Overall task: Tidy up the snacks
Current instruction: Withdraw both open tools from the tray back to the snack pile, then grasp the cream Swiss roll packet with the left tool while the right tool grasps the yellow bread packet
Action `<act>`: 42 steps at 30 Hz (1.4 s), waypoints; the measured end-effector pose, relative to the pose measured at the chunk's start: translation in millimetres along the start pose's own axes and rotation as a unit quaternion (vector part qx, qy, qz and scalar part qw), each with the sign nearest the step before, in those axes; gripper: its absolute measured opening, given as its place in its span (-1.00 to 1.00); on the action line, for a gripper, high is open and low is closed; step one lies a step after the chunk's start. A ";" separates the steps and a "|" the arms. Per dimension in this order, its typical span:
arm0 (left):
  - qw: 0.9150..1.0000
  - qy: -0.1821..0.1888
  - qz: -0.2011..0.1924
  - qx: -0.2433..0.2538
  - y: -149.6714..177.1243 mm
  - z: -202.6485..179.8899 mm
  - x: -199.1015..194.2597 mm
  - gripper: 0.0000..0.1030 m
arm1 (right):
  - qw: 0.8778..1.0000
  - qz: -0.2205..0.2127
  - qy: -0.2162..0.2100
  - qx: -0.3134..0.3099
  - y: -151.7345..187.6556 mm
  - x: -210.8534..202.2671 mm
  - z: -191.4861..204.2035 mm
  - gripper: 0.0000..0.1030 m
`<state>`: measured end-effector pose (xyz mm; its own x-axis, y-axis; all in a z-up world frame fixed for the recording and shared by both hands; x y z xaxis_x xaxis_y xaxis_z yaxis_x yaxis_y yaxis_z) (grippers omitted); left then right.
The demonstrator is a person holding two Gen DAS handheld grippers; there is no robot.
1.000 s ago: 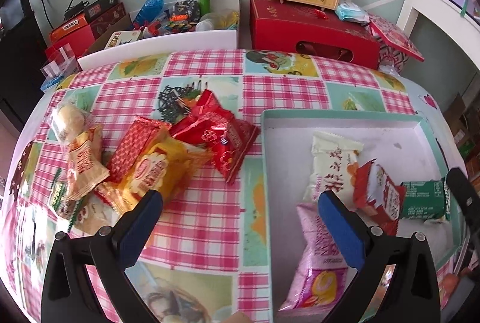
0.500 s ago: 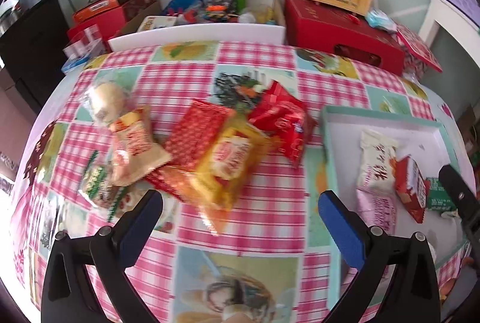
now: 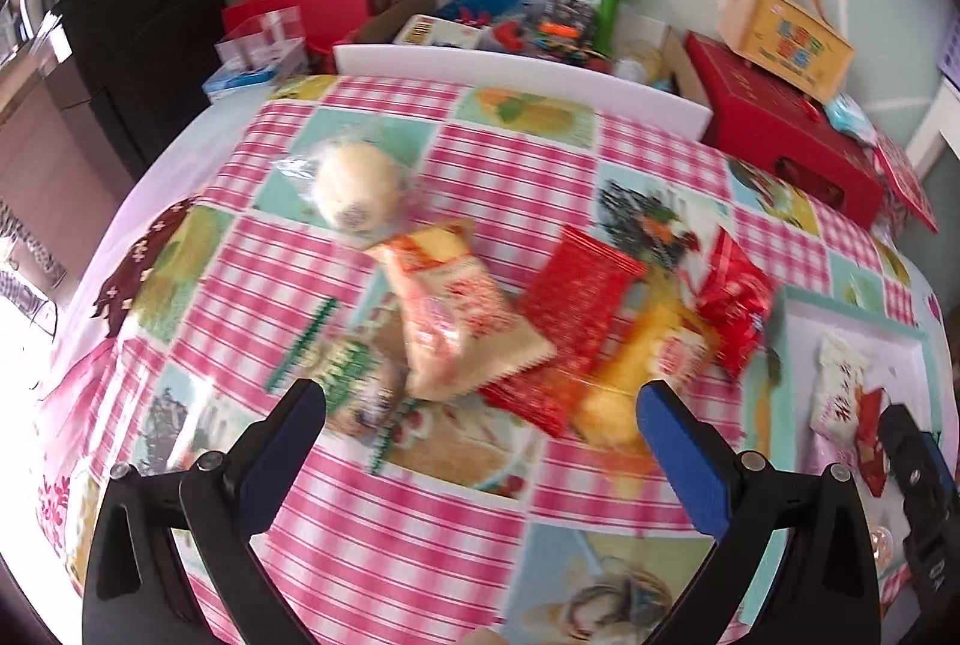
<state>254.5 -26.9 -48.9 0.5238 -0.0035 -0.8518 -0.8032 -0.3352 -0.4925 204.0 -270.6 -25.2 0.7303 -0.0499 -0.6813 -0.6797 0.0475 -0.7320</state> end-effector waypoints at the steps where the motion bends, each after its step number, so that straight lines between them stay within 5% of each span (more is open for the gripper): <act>1: 1.000 -0.001 0.001 -0.005 -2.6 4.9 0.6 1.00 | 1.000 0.001 -0.004 -0.003 -1.0 1.6 6.4 1.00; 18: 0.998 -0.024 0.014 -0.065 -33.2 52.7 28.3 1.00 | 0.998 0.025 -0.044 -0.038 3.2 35.5 92.0 1.00; 34: 0.999 -0.002 0.026 -0.041 -40.7 19.9 57.0 0.99 | 0.995 0.053 -0.045 -0.067 12.6 66.9 124.2 0.96; 42: 0.999 0.008 0.033 -0.007 -32.9 4.3 69.6 0.63 | 0.996 0.039 -0.047 -0.058 8.5 66.3 128.1 0.80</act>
<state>316.2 -12.0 -92.8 0.4751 -0.0418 -0.8789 -0.8317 -0.3474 -0.4331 255.5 -145.7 -76.4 0.6746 0.0424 -0.7370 -0.7340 -0.0678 -0.6758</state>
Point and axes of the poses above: each gripper's, at about its wrist camera, not at the fingertips, and x roughly the way its jaws point, z to its left, y to its underside, the point moved 9 cm from there along x, roughly the way its jaws point, and after that the axes turned 15 degrees about -x, right-handed, at the moved point
